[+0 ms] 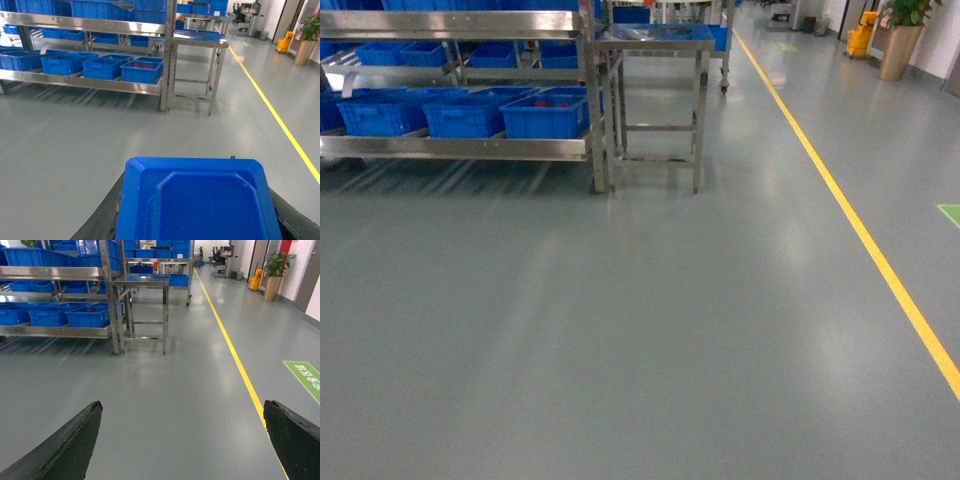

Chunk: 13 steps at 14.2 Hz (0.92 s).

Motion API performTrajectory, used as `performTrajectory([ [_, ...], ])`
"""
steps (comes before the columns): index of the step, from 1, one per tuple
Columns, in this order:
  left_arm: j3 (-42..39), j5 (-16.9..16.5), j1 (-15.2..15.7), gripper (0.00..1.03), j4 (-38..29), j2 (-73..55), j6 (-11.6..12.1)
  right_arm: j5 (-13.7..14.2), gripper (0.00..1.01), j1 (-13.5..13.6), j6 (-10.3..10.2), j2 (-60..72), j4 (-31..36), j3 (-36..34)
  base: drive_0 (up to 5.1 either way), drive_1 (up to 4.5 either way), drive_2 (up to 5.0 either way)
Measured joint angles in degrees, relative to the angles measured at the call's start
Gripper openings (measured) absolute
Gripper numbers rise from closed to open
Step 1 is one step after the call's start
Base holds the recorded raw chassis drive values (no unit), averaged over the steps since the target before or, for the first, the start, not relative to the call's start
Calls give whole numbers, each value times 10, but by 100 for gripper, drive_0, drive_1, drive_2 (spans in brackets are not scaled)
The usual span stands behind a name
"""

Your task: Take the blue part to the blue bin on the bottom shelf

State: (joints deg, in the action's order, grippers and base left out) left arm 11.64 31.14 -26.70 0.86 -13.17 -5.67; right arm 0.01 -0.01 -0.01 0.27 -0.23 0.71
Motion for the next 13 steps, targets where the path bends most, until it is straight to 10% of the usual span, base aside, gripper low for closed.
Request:
performTrajectory([
  [13, 0, 0, 0, 44, -1, 1, -1, 0, 98, 0, 0, 0, -1, 0, 4, 410, -402],
])
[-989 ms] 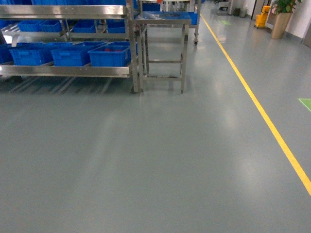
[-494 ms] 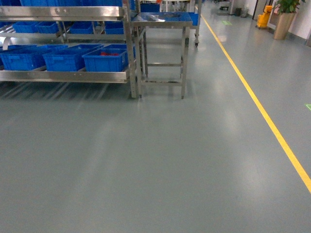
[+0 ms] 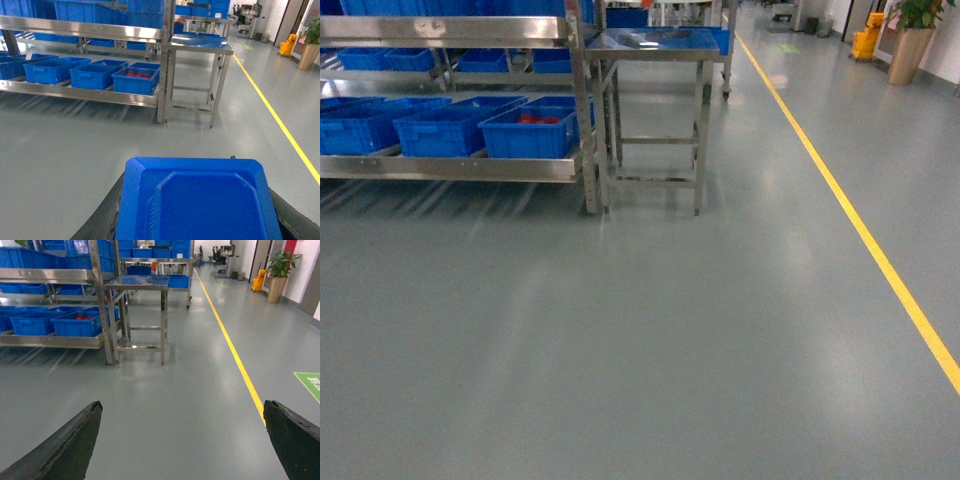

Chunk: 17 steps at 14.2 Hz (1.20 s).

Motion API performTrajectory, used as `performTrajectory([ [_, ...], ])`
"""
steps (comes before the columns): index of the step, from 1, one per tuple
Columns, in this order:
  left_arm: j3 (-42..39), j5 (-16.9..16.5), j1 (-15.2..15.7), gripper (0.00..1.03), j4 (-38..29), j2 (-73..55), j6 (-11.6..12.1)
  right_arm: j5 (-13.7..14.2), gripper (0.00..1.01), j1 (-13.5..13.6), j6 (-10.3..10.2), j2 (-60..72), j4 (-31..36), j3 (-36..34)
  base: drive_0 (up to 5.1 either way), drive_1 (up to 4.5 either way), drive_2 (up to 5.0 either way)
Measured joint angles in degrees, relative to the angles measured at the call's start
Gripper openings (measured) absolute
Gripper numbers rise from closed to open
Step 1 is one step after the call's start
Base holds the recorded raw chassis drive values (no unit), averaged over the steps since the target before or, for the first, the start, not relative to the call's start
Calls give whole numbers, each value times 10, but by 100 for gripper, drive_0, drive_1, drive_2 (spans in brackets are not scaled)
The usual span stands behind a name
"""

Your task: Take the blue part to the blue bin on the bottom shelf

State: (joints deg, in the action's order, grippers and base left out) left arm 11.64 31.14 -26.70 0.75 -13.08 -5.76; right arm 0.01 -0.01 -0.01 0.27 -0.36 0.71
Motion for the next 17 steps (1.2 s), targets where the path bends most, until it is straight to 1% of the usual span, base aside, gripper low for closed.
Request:
performTrajectory([
  [17, 0, 1, 0, 44, -1, -1, 0, 0, 98, 0, 0, 0, 2, 0, -2, 404, -408],
])
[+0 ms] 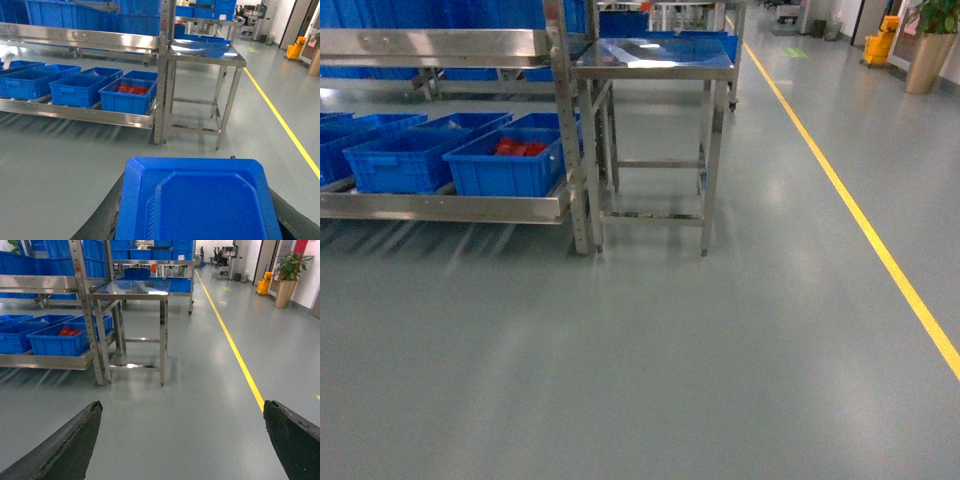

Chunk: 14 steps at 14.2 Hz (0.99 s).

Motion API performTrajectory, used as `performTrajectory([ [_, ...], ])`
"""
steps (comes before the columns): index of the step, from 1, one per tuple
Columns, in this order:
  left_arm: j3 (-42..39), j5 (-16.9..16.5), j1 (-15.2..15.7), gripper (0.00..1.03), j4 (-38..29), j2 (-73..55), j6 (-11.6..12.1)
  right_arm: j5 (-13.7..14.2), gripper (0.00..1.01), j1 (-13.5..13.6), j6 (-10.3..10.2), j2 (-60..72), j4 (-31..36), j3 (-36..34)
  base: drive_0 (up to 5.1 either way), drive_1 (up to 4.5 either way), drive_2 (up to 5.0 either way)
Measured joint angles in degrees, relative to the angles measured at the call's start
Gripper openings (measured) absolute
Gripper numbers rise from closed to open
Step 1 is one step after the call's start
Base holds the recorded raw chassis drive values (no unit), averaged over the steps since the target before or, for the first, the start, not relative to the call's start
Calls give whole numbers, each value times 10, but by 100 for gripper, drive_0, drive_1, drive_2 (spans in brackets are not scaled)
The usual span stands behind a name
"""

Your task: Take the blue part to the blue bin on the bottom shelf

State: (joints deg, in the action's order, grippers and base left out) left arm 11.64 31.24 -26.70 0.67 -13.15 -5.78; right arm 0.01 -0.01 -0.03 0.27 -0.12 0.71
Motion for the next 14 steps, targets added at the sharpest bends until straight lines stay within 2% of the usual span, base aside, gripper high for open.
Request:
performTrajectory([
  [14, 0, 0, 0, 44, 2, -1, 0, 0, 98, 0, 0, 0, -3, 0, -13, 393, -419],
])
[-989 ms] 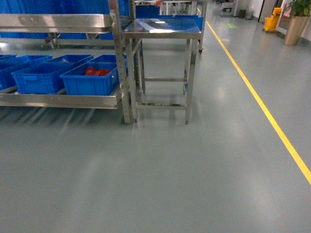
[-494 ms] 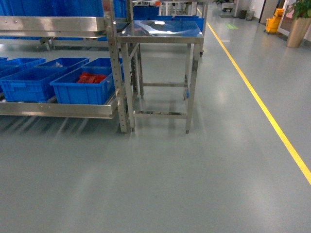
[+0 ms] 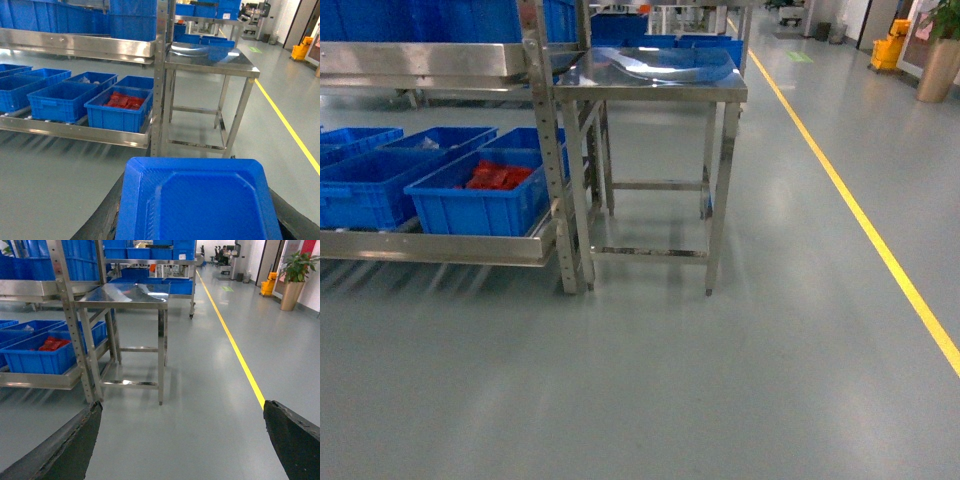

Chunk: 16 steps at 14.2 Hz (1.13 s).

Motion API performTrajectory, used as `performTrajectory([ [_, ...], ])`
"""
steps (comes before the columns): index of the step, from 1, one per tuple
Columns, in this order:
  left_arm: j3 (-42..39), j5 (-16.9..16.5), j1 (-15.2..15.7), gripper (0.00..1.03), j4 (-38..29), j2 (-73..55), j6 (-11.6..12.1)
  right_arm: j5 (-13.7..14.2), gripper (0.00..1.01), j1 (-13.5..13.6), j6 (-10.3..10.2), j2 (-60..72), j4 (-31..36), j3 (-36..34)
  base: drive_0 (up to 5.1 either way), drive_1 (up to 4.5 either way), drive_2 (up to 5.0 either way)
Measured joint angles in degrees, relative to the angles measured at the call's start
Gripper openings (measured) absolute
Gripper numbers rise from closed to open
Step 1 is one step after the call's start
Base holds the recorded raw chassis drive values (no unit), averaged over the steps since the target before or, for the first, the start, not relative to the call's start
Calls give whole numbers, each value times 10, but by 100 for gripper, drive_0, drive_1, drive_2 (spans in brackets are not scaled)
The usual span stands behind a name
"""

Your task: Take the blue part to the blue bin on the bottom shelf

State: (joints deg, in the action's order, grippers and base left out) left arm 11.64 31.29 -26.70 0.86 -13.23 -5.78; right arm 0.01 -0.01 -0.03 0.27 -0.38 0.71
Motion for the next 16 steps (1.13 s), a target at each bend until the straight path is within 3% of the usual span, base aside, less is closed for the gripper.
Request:
performTrajectory([
  [16, 0, -1, 0, 43, 0, 1, 0, 0, 98, 0, 0, 0, 0, 0, 2, 410, -406],
])
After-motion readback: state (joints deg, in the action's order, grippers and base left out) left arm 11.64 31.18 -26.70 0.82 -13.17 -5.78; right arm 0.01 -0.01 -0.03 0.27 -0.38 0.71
